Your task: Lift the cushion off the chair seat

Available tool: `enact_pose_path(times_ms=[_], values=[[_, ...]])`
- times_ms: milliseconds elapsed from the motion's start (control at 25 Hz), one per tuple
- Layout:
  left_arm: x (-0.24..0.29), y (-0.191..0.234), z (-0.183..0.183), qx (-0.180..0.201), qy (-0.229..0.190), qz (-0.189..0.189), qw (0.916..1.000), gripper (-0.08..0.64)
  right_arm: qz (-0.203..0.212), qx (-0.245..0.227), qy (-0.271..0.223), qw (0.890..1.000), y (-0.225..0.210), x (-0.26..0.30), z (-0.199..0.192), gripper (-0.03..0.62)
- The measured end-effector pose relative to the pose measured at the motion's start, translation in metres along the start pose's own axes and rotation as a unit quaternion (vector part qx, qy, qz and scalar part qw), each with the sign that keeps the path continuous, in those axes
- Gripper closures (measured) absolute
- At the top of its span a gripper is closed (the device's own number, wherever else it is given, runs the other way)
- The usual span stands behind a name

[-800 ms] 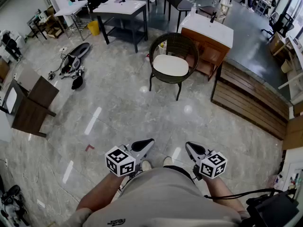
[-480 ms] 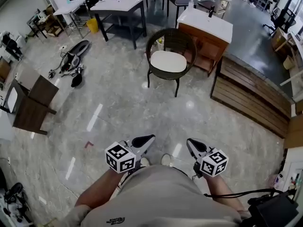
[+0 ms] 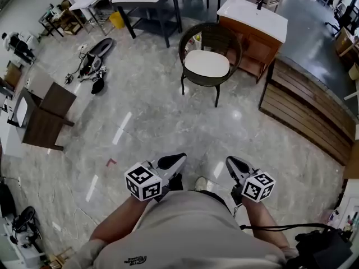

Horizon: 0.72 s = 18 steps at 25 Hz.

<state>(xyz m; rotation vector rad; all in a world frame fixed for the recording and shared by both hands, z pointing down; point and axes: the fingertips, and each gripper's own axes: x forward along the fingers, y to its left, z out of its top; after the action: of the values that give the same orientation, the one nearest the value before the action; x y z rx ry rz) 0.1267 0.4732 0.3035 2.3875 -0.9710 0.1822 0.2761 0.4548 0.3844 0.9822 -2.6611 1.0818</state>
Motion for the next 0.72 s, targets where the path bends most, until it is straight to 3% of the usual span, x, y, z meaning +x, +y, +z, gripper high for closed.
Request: enact_pose_path(times_ms=[360,720], values=[[0.034,0.08,0.051,-0.001,-0.015,-0.04,0.9991,0.552,-0.025,0.067,-0.027,0.997,-0.038,0.07,0.041,0.514],[0.04,0.211,0.135,0.005,0.003,-0.091,0.9959,0.552,-0.074,0.072,-0.038,0.994,-0.038,0.2,0.111,0.514]])
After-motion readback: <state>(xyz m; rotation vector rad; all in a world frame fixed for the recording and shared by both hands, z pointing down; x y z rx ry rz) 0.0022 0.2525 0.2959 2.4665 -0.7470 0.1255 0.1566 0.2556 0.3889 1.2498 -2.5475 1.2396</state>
